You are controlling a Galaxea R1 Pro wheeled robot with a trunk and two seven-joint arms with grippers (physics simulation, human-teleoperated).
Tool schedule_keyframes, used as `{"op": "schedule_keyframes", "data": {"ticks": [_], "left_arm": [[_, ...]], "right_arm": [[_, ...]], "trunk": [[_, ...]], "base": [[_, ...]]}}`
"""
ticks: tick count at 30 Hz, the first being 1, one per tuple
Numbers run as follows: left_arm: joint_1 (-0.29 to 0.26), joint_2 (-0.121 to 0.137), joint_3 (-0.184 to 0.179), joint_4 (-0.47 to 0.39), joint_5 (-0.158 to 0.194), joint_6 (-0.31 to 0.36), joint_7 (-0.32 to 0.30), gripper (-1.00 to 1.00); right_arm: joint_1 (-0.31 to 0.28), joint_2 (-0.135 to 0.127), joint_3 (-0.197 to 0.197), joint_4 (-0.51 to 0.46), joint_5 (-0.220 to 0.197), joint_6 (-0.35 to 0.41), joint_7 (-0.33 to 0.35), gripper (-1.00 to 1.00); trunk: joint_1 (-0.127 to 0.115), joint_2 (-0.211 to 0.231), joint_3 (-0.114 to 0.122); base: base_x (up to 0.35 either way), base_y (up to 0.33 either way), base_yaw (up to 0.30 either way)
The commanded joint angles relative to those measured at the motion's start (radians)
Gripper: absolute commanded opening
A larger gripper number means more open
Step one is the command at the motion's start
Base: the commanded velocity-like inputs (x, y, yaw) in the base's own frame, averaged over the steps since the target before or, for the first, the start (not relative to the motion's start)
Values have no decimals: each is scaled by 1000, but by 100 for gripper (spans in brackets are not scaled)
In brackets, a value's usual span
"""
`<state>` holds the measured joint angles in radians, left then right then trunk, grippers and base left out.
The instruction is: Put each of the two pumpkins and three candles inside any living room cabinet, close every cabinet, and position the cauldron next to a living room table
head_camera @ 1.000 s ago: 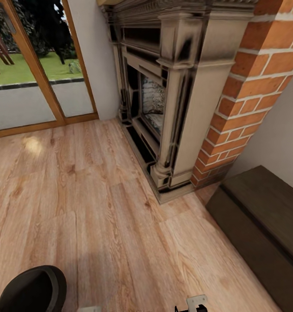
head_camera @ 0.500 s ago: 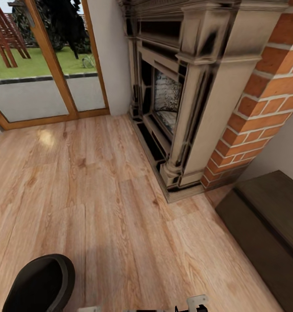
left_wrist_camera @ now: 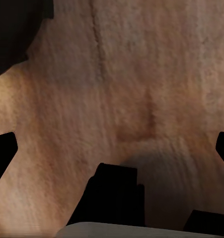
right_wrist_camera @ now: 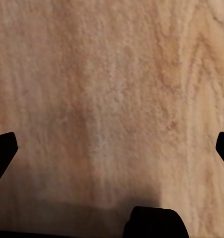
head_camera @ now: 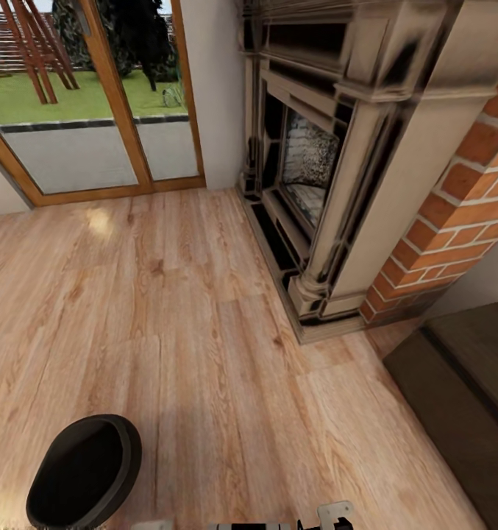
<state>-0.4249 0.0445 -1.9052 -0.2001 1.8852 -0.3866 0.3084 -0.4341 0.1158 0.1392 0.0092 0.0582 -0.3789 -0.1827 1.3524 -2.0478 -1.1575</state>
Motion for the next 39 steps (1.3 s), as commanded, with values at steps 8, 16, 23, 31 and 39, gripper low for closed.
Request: {"op": "schedule_keyframes", "data": {"ticks": [8, 16, 23, 31, 39], "left_arm": [[0, 0, 0, 1, 0, 0, 0, 100], [0, -3, 0, -2, 0, 0, 0, 100], [0, -5, 0, -2, 0, 0, 1, 100], [0, -3, 0, -2, 0, 1, 1, 100], [0, -2, 0, -2, 0, 1, 1, 100]], "right_arm": [[0, 0, 0, 0, 0, 0, 0, 100], [0, 0, 0, 0, 0, 0, -1, 100], [0, 0, 0, 0, 0, 0, -1, 100], [0, -3, 0, 0, 0, 0, -23, 100], [0, 0, 0, 0, 1, 0, -36, 100]], "trunk": [[0, 0, -11], [0, 0, -22], [0, 0, -32], [0, 0, -43], [0, 0, -55]], "base": [[0, 0, 175], [0, 0, 175], [0, 0, 175], [0, 0, 175], [0, 0, 175]]}}
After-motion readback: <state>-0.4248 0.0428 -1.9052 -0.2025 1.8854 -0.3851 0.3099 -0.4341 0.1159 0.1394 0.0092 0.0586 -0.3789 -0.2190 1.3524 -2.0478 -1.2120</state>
